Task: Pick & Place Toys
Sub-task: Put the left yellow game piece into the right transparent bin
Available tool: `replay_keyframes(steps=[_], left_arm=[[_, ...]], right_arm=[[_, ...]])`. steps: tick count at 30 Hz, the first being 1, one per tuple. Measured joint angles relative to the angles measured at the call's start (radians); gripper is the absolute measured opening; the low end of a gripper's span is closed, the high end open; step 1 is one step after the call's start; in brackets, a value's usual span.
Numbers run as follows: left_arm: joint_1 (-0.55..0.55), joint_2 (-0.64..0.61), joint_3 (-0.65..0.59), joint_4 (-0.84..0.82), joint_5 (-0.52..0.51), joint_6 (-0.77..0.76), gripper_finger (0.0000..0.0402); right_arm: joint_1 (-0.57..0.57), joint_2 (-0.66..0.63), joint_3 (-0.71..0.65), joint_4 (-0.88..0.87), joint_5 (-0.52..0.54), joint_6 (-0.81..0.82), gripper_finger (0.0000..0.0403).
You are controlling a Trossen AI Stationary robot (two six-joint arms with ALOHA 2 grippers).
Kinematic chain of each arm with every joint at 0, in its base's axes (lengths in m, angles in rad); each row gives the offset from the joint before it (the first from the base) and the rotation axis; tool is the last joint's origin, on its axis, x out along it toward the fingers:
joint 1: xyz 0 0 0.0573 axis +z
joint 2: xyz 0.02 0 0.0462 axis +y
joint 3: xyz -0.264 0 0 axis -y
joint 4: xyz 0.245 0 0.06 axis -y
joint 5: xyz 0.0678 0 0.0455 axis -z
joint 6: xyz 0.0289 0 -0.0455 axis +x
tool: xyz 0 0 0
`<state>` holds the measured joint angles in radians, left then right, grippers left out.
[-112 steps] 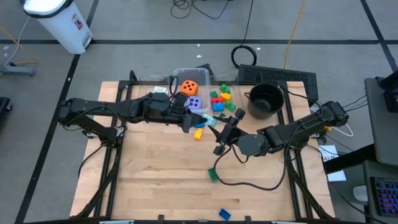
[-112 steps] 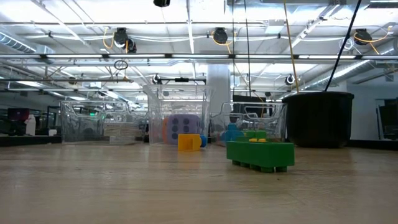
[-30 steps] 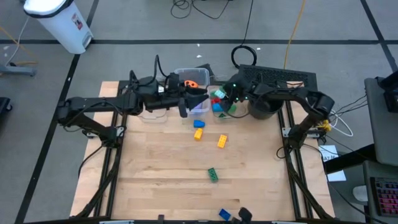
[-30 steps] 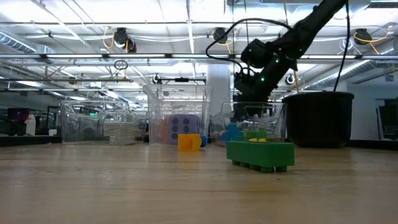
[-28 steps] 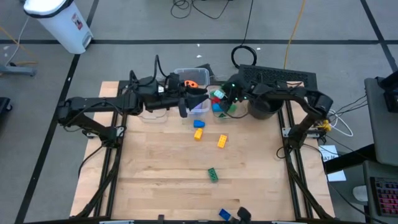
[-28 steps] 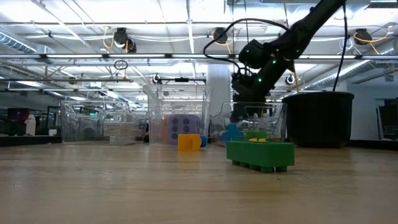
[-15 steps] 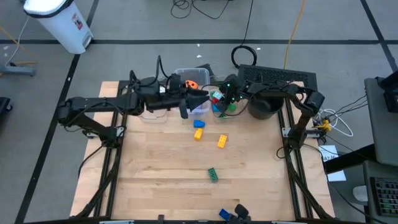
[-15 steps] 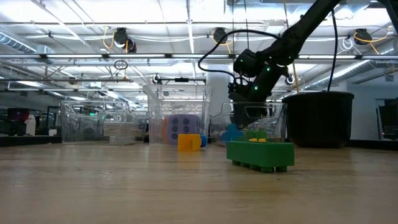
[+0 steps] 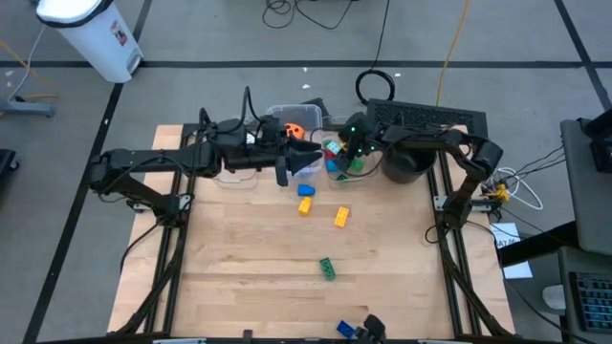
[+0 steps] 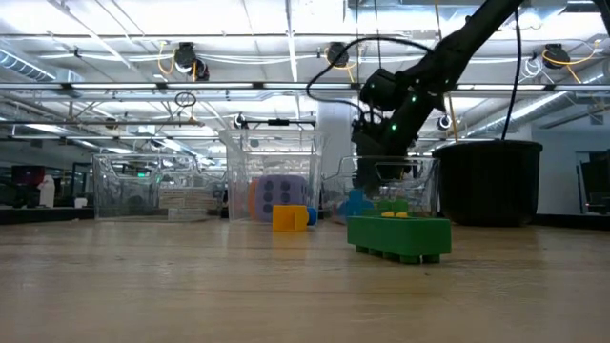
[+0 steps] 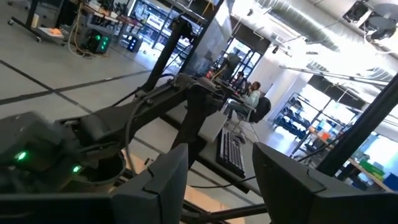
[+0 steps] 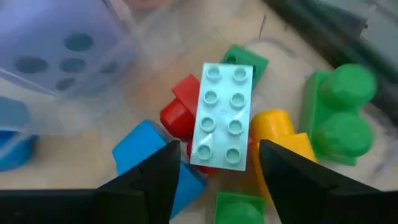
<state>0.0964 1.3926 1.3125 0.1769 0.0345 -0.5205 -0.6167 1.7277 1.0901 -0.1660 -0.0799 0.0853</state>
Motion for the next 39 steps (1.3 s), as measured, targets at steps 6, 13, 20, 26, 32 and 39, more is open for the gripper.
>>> replay_keyframes(steps=[6,13,20,26,32,39], left_arm=[[0.0,0.0,0.0,-0.001,-0.014,-0.004,0.0197],[0.0,0.002,0.0,-0.002,-0.023,-0.057,0.0207],[-0.048,0.002,0.0,-0.164,0.024,-0.059,0.019],[-0.166,0.02,0.0,-0.365,-0.056,-0.157,0.0171],[-0.309,0.1,0.0,-0.45,-0.179,-0.342,0.0159],[-0.41,0.258,0.0,-0.496,-0.261,-0.703,0.016]], right_arm=[[0.001,-0.149,0.0,0.011,0.0,-0.034,0.0228],[0.013,-0.372,0.0,0.018,-0.004,0.023,0.0221],[0.066,-0.562,-0.001,-0.026,-0.117,0.087,0.0219],[0.173,-0.652,-0.001,-0.135,-0.159,0.086,0.0215],[0.281,-0.667,-0.002,-0.213,-0.158,0.076,0.0215],[0.368,-0.662,-0.111,-0.138,-0.107,0.183,0.0215]])
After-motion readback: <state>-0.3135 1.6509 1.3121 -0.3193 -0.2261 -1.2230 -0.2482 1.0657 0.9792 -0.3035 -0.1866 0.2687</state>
